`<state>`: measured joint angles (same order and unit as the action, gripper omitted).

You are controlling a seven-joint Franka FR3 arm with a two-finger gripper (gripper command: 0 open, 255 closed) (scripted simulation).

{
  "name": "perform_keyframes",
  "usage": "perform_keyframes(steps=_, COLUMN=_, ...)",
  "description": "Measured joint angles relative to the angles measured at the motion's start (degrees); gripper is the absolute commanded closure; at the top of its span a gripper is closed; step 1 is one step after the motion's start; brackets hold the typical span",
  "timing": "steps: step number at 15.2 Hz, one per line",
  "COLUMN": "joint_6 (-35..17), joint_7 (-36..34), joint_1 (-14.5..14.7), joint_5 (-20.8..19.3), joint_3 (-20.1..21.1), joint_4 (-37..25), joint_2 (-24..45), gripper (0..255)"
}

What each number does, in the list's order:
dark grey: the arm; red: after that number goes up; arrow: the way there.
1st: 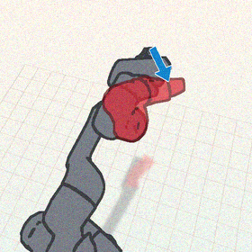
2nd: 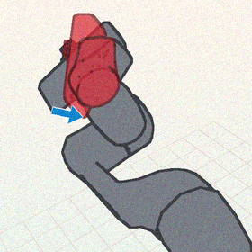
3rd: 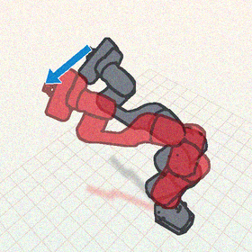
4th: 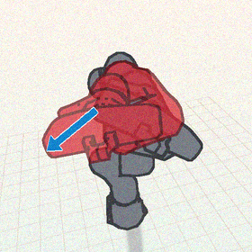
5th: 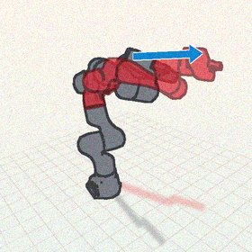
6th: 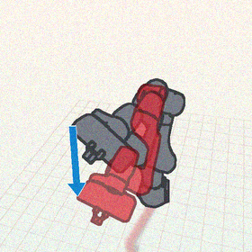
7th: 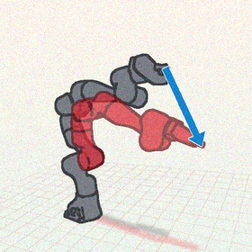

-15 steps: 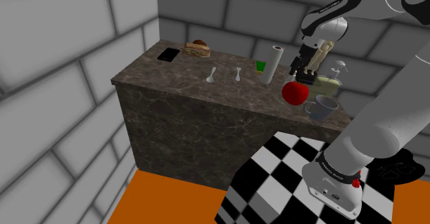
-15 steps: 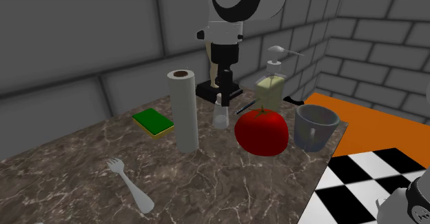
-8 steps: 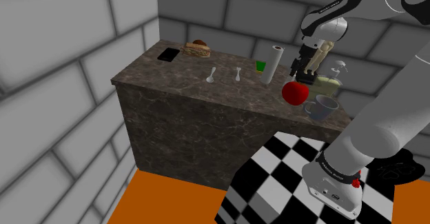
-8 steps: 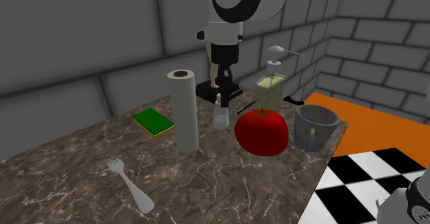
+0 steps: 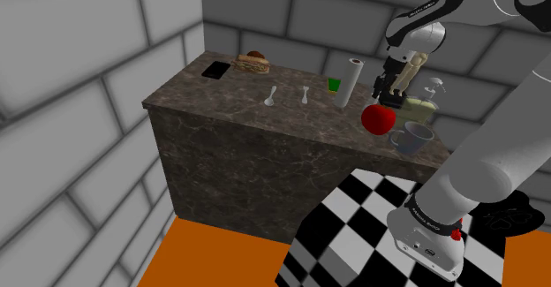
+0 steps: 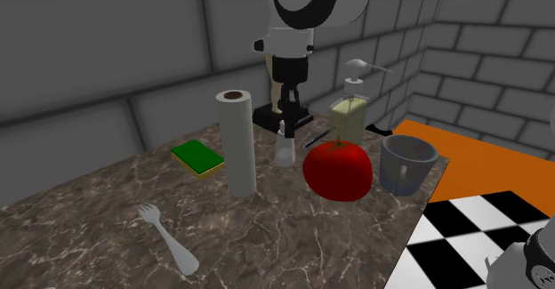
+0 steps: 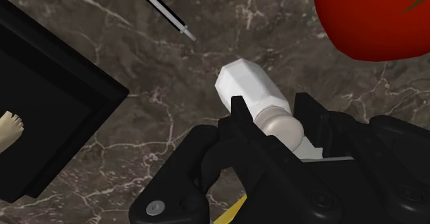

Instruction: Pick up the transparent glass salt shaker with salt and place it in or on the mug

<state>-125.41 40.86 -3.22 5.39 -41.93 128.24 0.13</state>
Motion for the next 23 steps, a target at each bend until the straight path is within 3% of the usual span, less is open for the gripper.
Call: perform_keyframes(steps=23, joint_6=15.7, joint_7=-5.7, joint_1=0.1, joint_5=-6.4, joint_3=1.6, joint_4=-9.6, joint_2=-8.4, gripper=255)
